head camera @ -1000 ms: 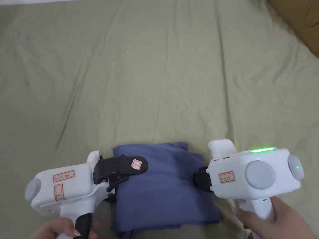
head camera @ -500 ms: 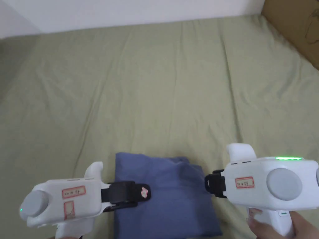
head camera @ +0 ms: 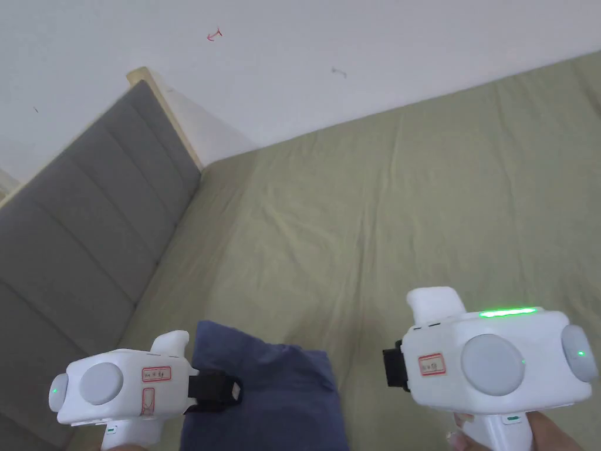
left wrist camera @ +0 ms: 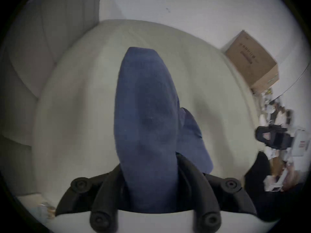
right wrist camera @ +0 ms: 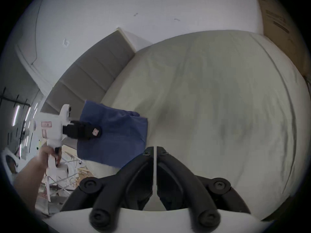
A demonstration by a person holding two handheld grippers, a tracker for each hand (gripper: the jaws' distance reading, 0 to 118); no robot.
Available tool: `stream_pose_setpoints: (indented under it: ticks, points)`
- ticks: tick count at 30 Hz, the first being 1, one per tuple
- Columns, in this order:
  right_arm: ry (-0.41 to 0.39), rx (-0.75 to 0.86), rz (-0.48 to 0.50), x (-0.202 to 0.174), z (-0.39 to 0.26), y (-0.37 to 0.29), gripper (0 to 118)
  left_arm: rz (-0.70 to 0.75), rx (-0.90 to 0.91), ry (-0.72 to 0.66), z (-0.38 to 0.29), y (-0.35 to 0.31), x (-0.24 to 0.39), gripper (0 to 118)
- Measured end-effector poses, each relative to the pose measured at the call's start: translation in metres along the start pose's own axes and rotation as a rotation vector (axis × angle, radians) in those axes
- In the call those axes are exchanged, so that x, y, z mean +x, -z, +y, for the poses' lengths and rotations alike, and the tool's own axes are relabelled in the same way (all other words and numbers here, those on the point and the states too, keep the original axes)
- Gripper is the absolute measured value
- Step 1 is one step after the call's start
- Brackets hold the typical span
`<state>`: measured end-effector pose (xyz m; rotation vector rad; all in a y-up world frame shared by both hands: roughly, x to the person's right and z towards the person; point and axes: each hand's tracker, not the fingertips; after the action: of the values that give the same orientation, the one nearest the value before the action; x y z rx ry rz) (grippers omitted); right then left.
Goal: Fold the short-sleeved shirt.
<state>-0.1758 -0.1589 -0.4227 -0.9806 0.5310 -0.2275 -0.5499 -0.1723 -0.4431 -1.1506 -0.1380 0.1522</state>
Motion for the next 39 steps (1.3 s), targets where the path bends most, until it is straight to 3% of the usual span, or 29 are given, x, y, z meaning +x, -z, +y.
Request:
stream_pose_setpoints:
  ticks: [2,3,5,6,14,19,20,21,22,24,28,35,37,39]
  points:
    - [-0.036,-0.006,0.013,-0.018,0.001,0.007,4,0.078,-0.027,0.030,0.007,0.000,-0.015,23]
    - [-0.045,-0.008,0.018,-0.025,0.001,0.010,4,0.101,-0.046,0.042,0.009,0.002,-0.022,34]
    - [-0.061,-0.015,0.022,-0.034,0.001,0.015,4,0.166,-0.071,0.060,0.013,0.006,-0.031,85]
    - [-0.070,-0.017,0.016,-0.038,0.001,0.018,4,0.198,-0.071,0.066,0.014,0.008,-0.033,99]
    - [-0.056,-0.023,-0.020,-0.035,-0.002,0.028,4,0.343,-0.008,0.037,0.014,-0.006,-0.038,98]
    - [-0.055,-0.035,-0.009,-0.026,-0.008,0.022,4,0.205,-0.038,-0.107,0.009,-0.008,-0.026,101]
    - [-0.056,-0.036,-0.005,-0.022,-0.009,0.019,4,0.156,-0.053,-0.177,0.008,-0.009,-0.020,99]
    - [-0.058,-0.034,0.004,-0.017,-0.011,0.013,4,0.076,-0.062,-0.251,0.006,-0.009,-0.011,88]
    - [-0.059,-0.031,0.007,-0.012,-0.011,0.009,4,-0.019,-0.059,-0.263,0.004,-0.009,0.001,67]
    - [-0.063,-0.029,-0.004,0.001,-0.012,0.000,4,-0.094,-0.012,-0.217,0.001,-0.008,0.033,15]
    - [-0.094,0.023,-0.089,0.040,-0.011,-0.034,4,-0.007,0.128,-0.042,-0.001,0.000,0.128,1]
    - [-0.108,0.198,-0.243,0.104,0.001,-0.128,4,-0.221,0.419,0.085,0.011,-0.017,0.291,0]
    - [-0.103,0.273,-0.268,0.117,0.011,-0.160,4,-0.218,0.526,0.160,0.016,-0.038,0.335,0]
    - [-0.108,0.353,-0.294,0.123,0.022,-0.190,4,-0.112,0.645,0.209,0.013,-0.062,0.375,0]
